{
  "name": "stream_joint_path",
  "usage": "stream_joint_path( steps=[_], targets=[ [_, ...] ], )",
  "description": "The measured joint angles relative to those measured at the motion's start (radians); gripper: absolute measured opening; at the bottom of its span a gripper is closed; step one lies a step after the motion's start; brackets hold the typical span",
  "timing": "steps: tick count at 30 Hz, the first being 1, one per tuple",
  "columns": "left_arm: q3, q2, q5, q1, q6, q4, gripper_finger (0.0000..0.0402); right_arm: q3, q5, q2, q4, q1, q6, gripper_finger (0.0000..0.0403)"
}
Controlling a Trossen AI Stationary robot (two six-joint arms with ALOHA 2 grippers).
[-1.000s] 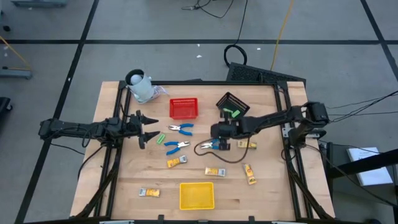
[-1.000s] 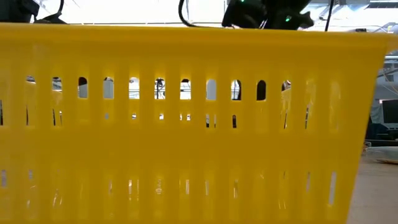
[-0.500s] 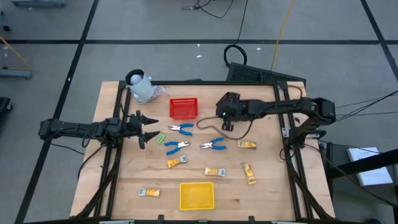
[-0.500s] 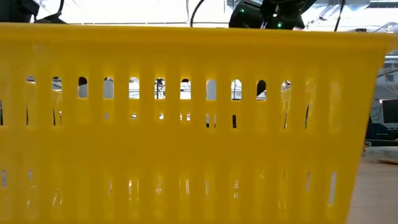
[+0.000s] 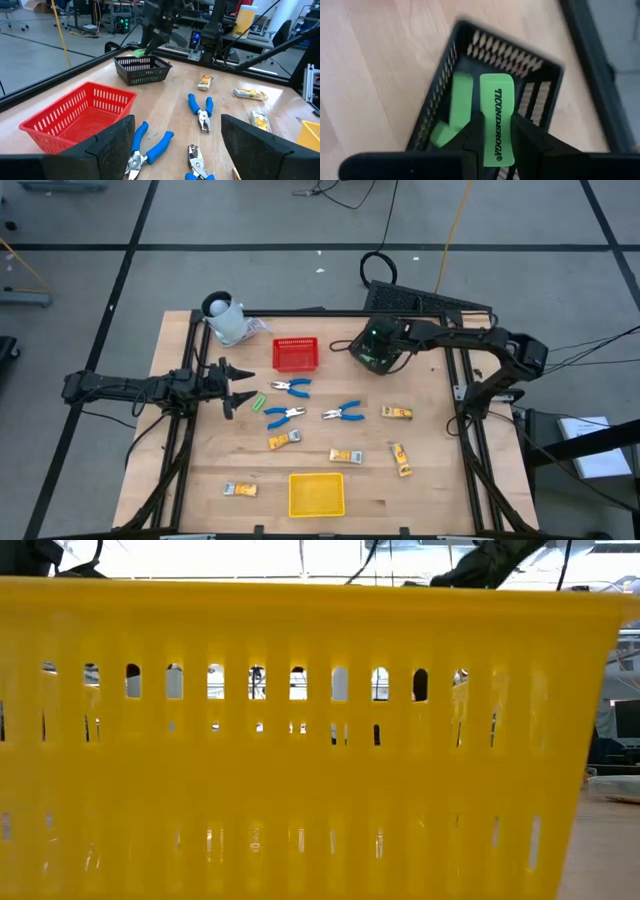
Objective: Pick & Place School Supplies
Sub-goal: Put the green eraser into the black bin
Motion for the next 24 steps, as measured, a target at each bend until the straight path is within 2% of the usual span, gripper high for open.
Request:
stream_joint_path(
  steps=[12, 19, 24],
  targets=[
    [0.0, 0.0, 0.0, 0.0, 0.0, 0.0, 0.0296, -0.086, -0.048, 0.001, 0.065, -0.027, 0.017, 0.006],
    [0.0, 0.0, 0.0, 0.0, -0.001, 0.0, 0.0296, -0.089, -0.047, 0.0, 0.095, -0.027, 0.031, 0.0165],
    [0.0, 0.0, 0.0, 0.0, -0.001, 0.0, 0.0296, -0.089, -0.047, 0.0, 0.095, -0.027, 0.035, 0.018]
  ],
)
